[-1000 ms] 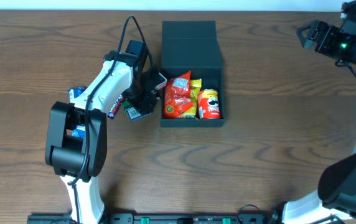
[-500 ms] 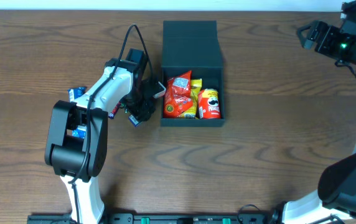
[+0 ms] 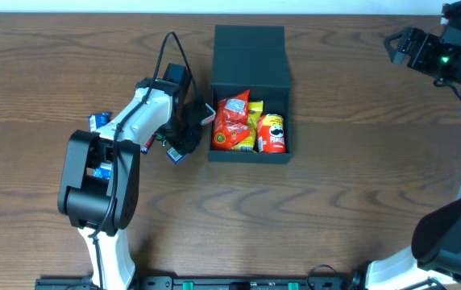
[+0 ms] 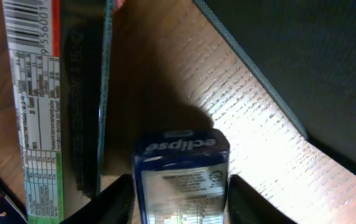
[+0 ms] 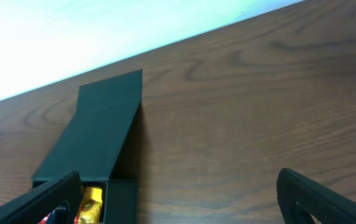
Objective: Pack container
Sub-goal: 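Grasp the blue Eclipse mints tin with the left gripper, then place the mints tin into the box's back corner with the left gripper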
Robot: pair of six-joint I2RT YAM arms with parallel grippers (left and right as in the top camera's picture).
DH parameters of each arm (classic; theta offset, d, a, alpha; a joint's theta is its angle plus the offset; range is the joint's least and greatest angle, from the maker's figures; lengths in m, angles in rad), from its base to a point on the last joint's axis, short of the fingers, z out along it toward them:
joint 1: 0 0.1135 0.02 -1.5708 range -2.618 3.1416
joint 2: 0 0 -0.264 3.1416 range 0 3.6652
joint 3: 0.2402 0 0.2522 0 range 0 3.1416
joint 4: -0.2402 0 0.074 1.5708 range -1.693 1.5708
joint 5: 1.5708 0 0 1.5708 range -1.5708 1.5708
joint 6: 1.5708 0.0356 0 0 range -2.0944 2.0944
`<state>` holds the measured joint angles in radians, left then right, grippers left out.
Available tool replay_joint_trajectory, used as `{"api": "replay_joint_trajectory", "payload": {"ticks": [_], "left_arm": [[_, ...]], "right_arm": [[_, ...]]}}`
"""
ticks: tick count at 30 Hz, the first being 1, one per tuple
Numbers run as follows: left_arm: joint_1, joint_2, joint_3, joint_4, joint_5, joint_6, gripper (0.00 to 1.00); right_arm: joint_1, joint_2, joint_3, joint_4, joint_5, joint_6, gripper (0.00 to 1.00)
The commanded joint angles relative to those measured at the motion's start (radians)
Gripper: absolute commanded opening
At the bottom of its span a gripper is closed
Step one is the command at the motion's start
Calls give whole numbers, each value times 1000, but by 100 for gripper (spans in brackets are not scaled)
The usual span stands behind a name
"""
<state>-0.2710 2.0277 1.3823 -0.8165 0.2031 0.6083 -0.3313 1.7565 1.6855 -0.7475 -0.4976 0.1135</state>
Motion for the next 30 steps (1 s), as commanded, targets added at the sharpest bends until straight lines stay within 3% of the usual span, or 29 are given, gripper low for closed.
{"api": "replay_joint_trajectory", "payload": {"ticks": [1,12,22,30], "left_arm": [[1,12,-17,0,-26,-64,41],[2,12,37,-16,-26,-124,30],[2,-1,135,-51,-27,-132,28],[1,-57,232,-42,-27,-246,21]], "right_arm": [[6,-18,1,-4,-8,-13,99],[6,-18,1,-4,-8,-13,99],[6,-18,1,-5,-8,-5,99],[13,-18,1,-4,-8,-5,99]]}}
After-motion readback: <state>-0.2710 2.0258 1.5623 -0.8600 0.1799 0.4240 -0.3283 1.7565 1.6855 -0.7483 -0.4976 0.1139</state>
